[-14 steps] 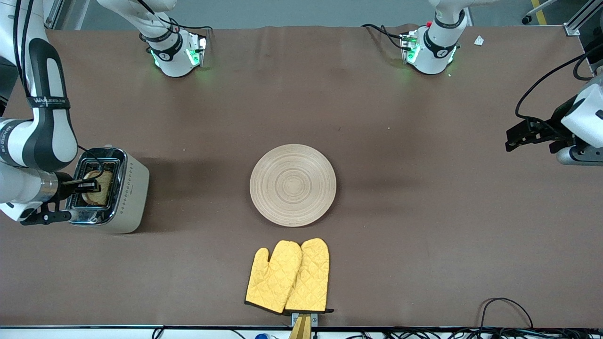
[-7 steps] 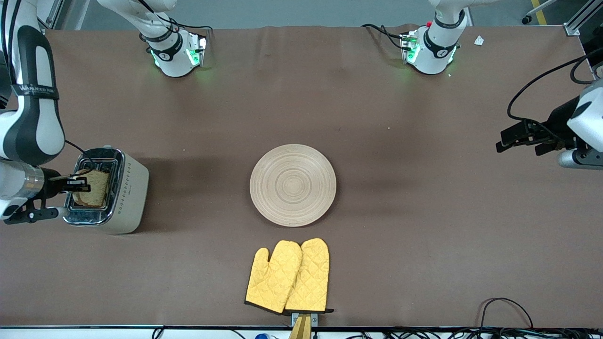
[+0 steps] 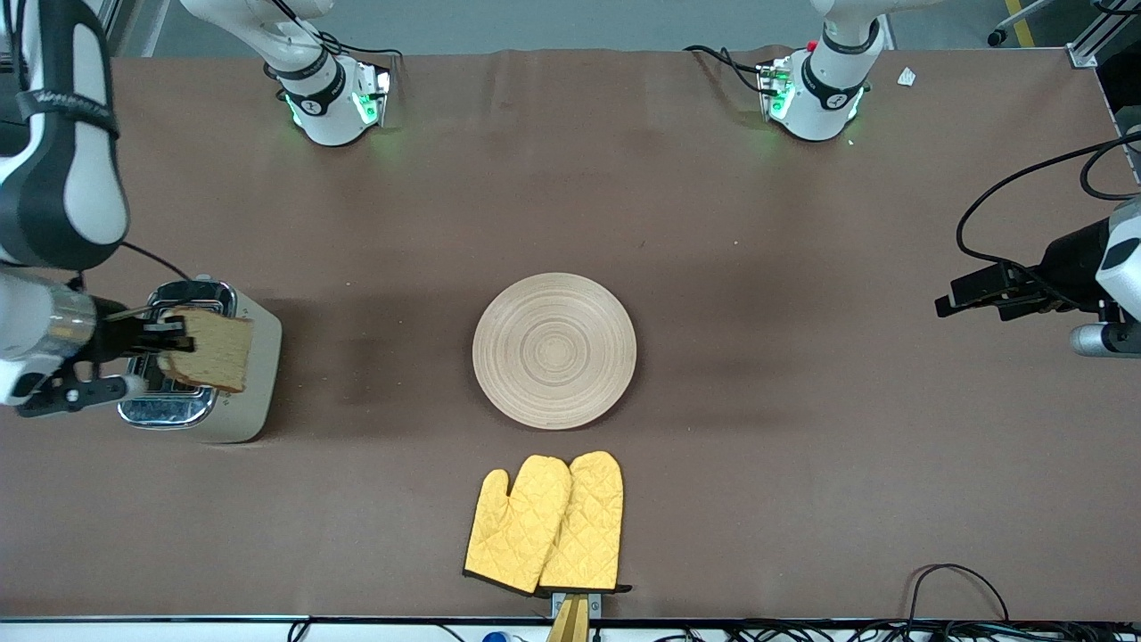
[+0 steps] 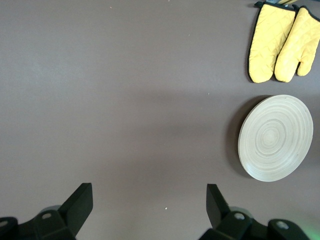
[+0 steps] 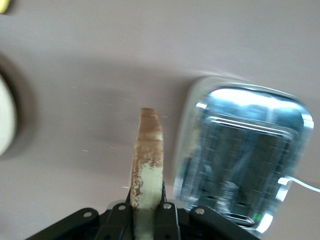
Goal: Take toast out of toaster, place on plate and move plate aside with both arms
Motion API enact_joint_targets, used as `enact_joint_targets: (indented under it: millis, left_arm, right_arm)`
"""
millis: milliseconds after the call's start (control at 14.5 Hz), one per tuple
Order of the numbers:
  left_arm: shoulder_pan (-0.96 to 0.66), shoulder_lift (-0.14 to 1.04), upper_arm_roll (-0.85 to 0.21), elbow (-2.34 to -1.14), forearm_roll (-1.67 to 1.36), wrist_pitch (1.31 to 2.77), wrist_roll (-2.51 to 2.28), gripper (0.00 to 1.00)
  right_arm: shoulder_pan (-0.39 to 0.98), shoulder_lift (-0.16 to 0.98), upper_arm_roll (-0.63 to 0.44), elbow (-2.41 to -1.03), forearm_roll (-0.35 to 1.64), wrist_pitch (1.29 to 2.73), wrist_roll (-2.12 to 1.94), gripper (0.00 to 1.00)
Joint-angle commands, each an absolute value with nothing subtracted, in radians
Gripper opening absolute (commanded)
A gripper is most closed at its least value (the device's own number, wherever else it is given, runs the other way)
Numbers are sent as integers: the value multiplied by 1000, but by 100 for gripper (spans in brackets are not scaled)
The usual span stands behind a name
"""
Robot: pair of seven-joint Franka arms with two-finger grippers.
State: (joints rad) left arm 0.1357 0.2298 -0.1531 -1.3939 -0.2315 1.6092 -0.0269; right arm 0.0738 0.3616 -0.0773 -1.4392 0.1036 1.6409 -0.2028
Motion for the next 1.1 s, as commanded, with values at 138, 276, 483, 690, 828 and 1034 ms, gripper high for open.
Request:
enact_joint_targets:
  millis: [138, 276, 483, 690, 828, 1034]
  left_arm:
    - [153, 235, -152, -1379, -284, 1603, -17, 100]
    - [150, 233, -156, -1379, -284, 1601, -11, 100]
    - [152, 230, -163, -1378, -288, 1601, -12, 100]
    - [152, 233, -160, -1378, -301, 1601, -12, 100]
    - [141, 233, -163, -1381, -304, 1601, -11, 100]
    - [132, 241, -166, -1384, -331, 1601, -11, 100]
  right_arm:
    - [244, 344, -83, -1618, 286, 1863, -48, 0]
    - [381, 347, -83, -1725, 359, 2044, 19, 0]
    - [567, 380, -84, -1741, 497, 2196, 194, 0]
    - [692, 440, -83, -1730, 518, 2314, 336, 0]
    - [722, 497, -83, -1717, 581, 2387, 370, 0]
    - [742, 596, -83, -1671, 672, 2485, 368, 0]
